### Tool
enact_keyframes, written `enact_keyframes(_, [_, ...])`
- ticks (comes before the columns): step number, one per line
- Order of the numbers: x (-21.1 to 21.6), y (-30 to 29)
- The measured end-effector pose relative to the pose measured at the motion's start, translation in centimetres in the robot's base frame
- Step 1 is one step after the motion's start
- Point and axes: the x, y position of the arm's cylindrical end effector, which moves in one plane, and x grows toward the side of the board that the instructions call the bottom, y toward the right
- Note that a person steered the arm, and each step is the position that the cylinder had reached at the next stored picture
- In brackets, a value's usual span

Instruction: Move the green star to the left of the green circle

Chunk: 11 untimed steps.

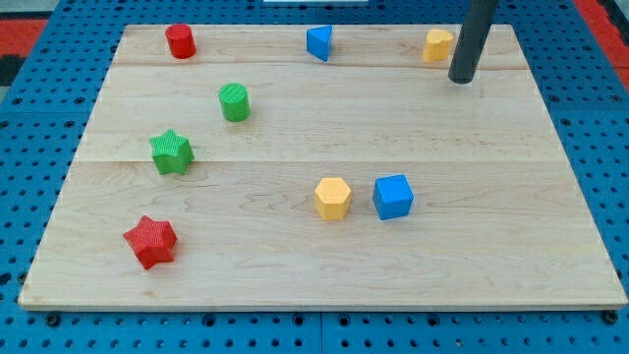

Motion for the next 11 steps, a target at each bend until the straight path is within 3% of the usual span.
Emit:
enact_keyframes(1, [1.8, -3.0])
enact_keyframes(3, [4.6, -16.4])
enact_keyframes(4, [10.6, -19.1])
enact_keyframes(7, [18.0, -36.8])
enact_keyframes(9, [14.4, -37.6])
enact_keyframes(11, [12.4, -33.4])
